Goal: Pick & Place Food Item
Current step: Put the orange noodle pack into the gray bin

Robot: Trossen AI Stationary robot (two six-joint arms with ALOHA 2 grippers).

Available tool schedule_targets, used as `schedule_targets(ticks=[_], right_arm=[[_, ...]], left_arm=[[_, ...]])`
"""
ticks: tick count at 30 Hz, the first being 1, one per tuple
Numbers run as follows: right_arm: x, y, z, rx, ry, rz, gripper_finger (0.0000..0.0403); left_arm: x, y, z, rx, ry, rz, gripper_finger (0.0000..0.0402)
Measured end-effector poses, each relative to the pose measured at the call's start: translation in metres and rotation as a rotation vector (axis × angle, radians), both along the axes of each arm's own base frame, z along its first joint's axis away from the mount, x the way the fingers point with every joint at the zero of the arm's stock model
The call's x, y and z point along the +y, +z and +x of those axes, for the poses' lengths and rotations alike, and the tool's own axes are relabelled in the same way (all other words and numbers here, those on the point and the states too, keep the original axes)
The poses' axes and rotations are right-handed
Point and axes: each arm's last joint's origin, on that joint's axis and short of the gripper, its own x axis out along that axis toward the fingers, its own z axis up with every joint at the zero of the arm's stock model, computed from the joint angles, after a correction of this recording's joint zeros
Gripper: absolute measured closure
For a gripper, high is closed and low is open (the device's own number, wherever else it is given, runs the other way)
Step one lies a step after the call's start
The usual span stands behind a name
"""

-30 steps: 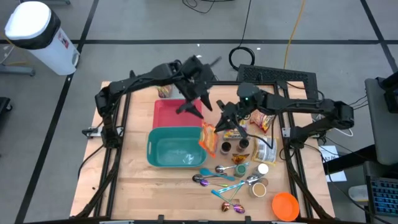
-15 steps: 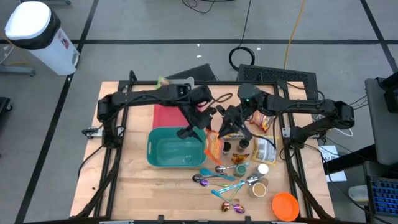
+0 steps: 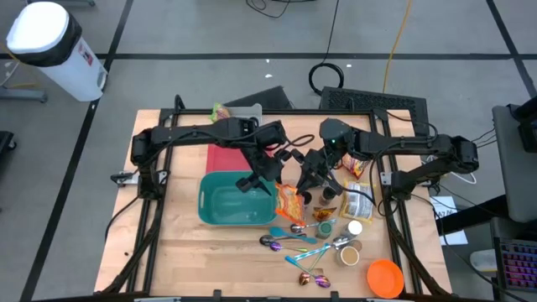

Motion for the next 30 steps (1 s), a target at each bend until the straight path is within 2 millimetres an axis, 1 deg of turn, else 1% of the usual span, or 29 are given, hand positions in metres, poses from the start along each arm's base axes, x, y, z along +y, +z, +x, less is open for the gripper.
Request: schedule_targets(ticks=[3, 6, 10, 12, 14, 17, 19, 21, 23, 26, 28, 30], right_arm=[[0.0, 0.0, 0.0, 0.0, -0.001, 0.0, 0.0403], [0.0, 0.0, 0.0, 0.0, 0.0, 0.0, 0.0403], [0.0, 0.001, -0.001, -0.007, 0.0, -0.004, 0.0403], [-0.002, 0.004, -0.005, -0.012, -0.009, -0.005, 0.0403], [-0.005, 0.011, -0.011, -0.037, -0.021, -0.012, 0.0403], [-0.008, 0.018, -0.02, -0.064, -0.041, -0.034, 0.0403], [-0.011, 0.02, -0.025, -0.065, -0.059, -0.046, 0.0403], [-0.014, 0.02, -0.026, -0.068, -0.085, -0.055, 0.0403], [-0.018, 0.02, -0.027, -0.073, -0.098, -0.062, 0.0403], [-0.023, 0.017, -0.024, -0.106, -0.117, -0.111, 0.0403], [-0.023, 0.012, -0.023, -0.139, -0.129, -0.159, 0.0403], [-0.024, 0.007, -0.023, -0.163, -0.139, -0.197, 0.0403]], left_arm=[[0.0, 0.0, 0.0, 0.004, 0.01, -0.003, 0.0244], [0.001, 0.0, 0.0, 0.013, 0.029, -0.004, 0.0265], [0.002, 0.004, -0.002, 0.012, 0.054, 0.023, 0.0273], [0.009, 0.005, -0.004, 0.009, 0.067, 0.013, 0.0272], [0.025, 0.006, -0.009, 0.02, 0.073, -0.058, 0.0269], [0.062, 0.006, -0.025, 0.046, 0.089, -0.248, 0.0266], [0.087, 0.002, -0.035, 0.021, 0.095, -0.371, 0.0266], [0.108, 0.0, -0.043, -0.03, 0.084, -0.48, 0.0266], [0.124, 0.004, -0.048, -0.127, 0.046, -0.569, 0.0266], [0.138, 0.015, -0.049, -0.285, -0.047, -0.647, 0.0266], [0.138, 0.021, -0.044, -0.332, -0.113, -0.69, 0.0266], [0.131, 0.024, -0.037, -0.329, -0.126, -0.677, 0.0266]])
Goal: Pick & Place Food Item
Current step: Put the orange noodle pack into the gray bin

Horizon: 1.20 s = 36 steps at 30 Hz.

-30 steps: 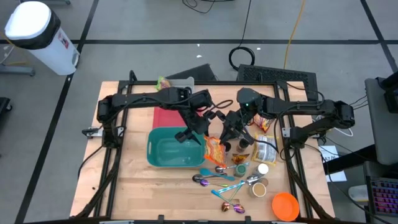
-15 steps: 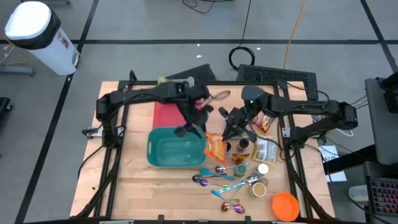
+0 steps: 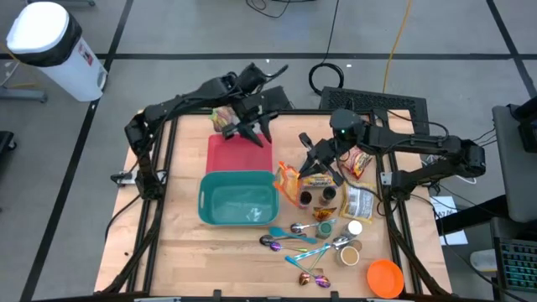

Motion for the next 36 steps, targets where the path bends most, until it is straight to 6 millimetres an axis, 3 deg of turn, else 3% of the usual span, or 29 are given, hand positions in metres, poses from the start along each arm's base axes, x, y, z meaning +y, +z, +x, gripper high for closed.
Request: schedule_targets(ticks=[6, 9, 11, 14, 19, 21, 23, 26, 28, 32, 36], right_arm=[[-0.002, -0.01, -0.001, -0.037, 0.007, -0.052, 0.0403], [-0.005, -0.018, -0.003, -0.016, -0.005, -0.046, 0.0403], [-0.009, -0.024, -0.007, 0.002, -0.025, -0.041, 0.0403], [-0.016, -0.023, -0.013, -0.003, -0.061, -0.036, 0.0403], [-0.027, -0.02, -0.021, 0.024, -0.127, 0.022, 0.0403], [-0.03, -0.02, -0.023, 0.036, -0.151, 0.041, 0.0403], [-0.033, -0.02, -0.023, 0.051, -0.209, 0.05, 0.0403], [-0.038, -0.021, -0.023, 0.069, -0.308, 0.051, 0.0403], [-0.04, -0.021, -0.023, 0.071, -0.331, 0.049, 0.0403], [-0.039, -0.021, -0.023, 0.066, -0.324, 0.047, 0.0403], [-0.04, -0.018, -0.022, 0.027, -0.32, 0.036, 0.0403]], left_arm=[[-0.029, -0.006, 0.023, 0.165, 0.204, 0.213, 0.0265], [-0.032, 0.0, 0.023, 0.289, 0.392, 0.319, 0.0265], [-0.023, 0.01, 0.009, 0.31, 0.457, 0.335, 0.0265], [-0.006, 0.021, -0.02, 0.26, 0.412, 0.267, 0.0265], [0.022, 0.002, -0.061, 0.178, 0.384, 0.133, 0.0265], [0.028, -0.002, -0.071, 0.158, 0.448, 0.117, 0.0265], [0.031, -0.003, -0.078, 0.179, 0.657, 0.143, 0.0266], [0.028, -0.01, -0.085, 0.214, 1.105, 0.191, 0.0266], [0.021, -0.019, -0.09, 0.172, 1.224, 0.206, 0.0266], [0.004, -0.032, -0.109, 0.006, 1.153, 0.142, 0.0266], [-0.008, -0.051, -0.118, -0.132, 1.029, -0.035, 0.0266]])
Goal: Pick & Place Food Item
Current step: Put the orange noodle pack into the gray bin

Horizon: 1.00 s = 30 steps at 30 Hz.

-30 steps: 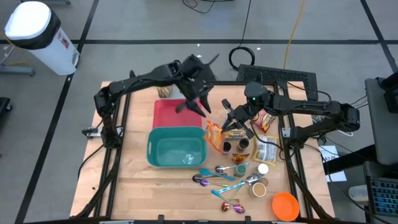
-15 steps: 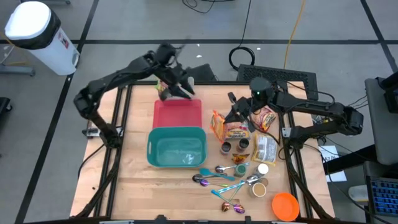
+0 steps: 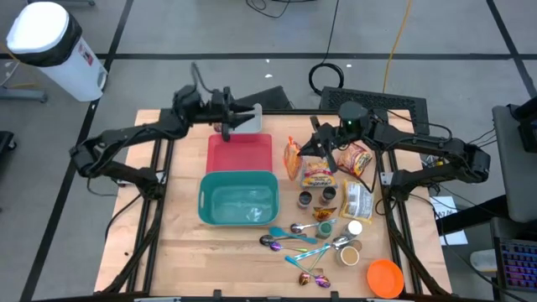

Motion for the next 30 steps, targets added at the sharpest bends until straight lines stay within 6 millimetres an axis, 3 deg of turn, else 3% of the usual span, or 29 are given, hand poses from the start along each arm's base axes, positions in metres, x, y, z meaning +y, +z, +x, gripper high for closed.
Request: schedule_targets(ticks=[3, 7, 15, 19, 24, 30], right_arm=[[0.001, 0.002, 0.003, -0.042, 0.041, -0.016, 0.0403], [0.007, 0.002, 0.007, -0.074, 0.188, 0.01, 0.0403], [0.027, -0.001, 0.023, -0.108, 0.291, 0.01, 0.0403], [0.036, -0.003, 0.033, -0.146, 0.331, -0.001, 0.0403], [0.043, -0.001, 0.038, -0.194, 0.359, -0.013, 0.0403], [0.049, 0.0, 0.038, -0.204, 0.38, -0.016, 0.0403]], left_arm=[[-0.017, -0.001, 0.007, -0.091, -0.138, 0.018, 0.0266], [-0.037, 0.005, 0.02, -0.049, -0.347, -0.026, 0.0246], [-0.075, 0.024, 0.049, 0.092, -0.494, 0.086, 0.0113], [-0.09, 0.024, 0.061, 0.113, -0.554, 0.164, 0.0074], [-0.094, 0.02, 0.073, 0.115, -0.556, 0.157, 0.0067], [-0.087, 0.005, 0.088, 0.127, -0.545, 0.079, 0.0091]])
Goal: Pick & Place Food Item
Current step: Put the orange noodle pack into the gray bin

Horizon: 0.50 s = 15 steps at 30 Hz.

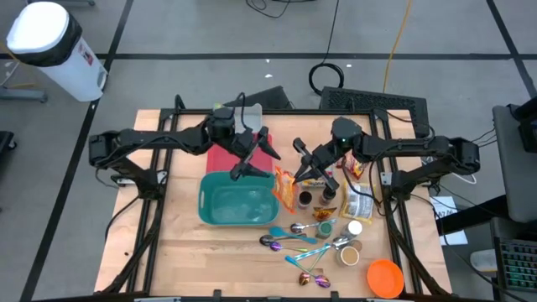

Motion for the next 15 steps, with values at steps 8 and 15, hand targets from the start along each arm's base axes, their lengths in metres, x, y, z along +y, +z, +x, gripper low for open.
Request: schedule_targets(ticks=[8, 15], right_arm=[[-0.001, -0.001, 0.0, 0.008, -0.003, 0.002, 0.0403], [-0.001, -0.001, 0.0, 0.009, -0.003, 0.003, 0.0403]], left_arm=[[0.003, -0.015, 0.012, 0.013, -0.032, -0.032, 0.0126], [0.002, -0.018, 0.015, 0.01, -0.029, -0.031, 0.0162]])
